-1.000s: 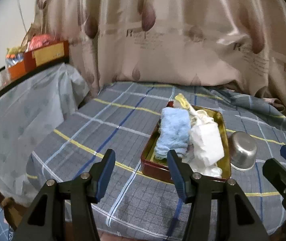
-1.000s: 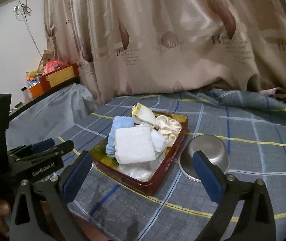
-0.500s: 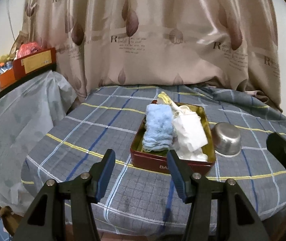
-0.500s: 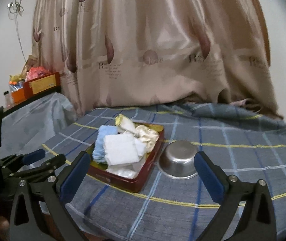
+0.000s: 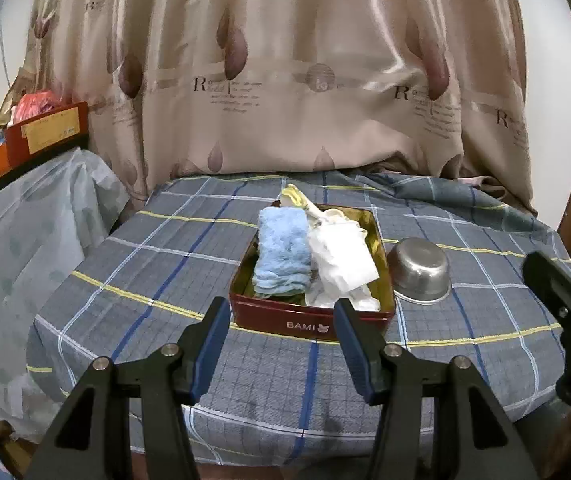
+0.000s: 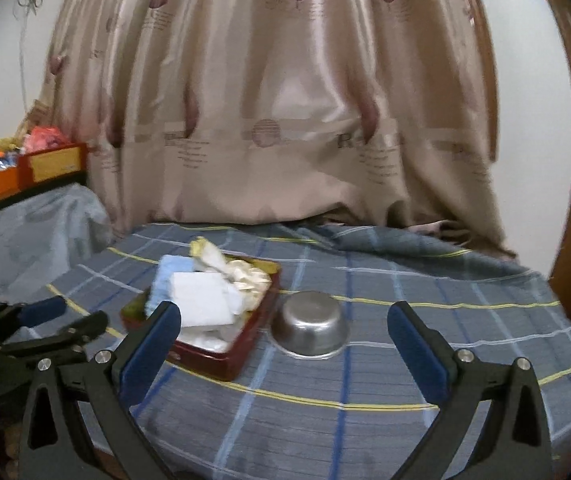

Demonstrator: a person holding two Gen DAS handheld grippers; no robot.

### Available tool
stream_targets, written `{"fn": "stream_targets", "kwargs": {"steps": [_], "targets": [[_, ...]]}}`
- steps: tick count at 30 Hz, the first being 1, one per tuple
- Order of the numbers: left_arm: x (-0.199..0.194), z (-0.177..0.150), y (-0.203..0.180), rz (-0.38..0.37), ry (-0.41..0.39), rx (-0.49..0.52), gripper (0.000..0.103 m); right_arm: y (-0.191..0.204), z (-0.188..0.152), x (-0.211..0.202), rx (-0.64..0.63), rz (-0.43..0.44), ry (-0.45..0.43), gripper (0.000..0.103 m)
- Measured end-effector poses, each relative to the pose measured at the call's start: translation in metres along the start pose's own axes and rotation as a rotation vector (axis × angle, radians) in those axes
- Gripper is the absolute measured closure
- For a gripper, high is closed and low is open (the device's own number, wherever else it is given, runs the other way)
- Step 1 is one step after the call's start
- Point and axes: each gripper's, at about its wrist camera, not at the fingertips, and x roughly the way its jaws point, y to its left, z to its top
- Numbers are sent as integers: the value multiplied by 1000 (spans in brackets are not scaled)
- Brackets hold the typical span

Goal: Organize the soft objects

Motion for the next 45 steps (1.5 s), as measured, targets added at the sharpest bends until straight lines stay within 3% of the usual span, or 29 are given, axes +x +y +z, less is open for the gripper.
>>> {"fn": "stream_targets", "kwargs": {"steps": [16,45], "targets": [[7,-3,4,2,23,-9,48,4,-3,-4,3,80,14,0],[10,-6,5,-3,35,-9,48,11,-8,-4,-18,106,22,0]]}}
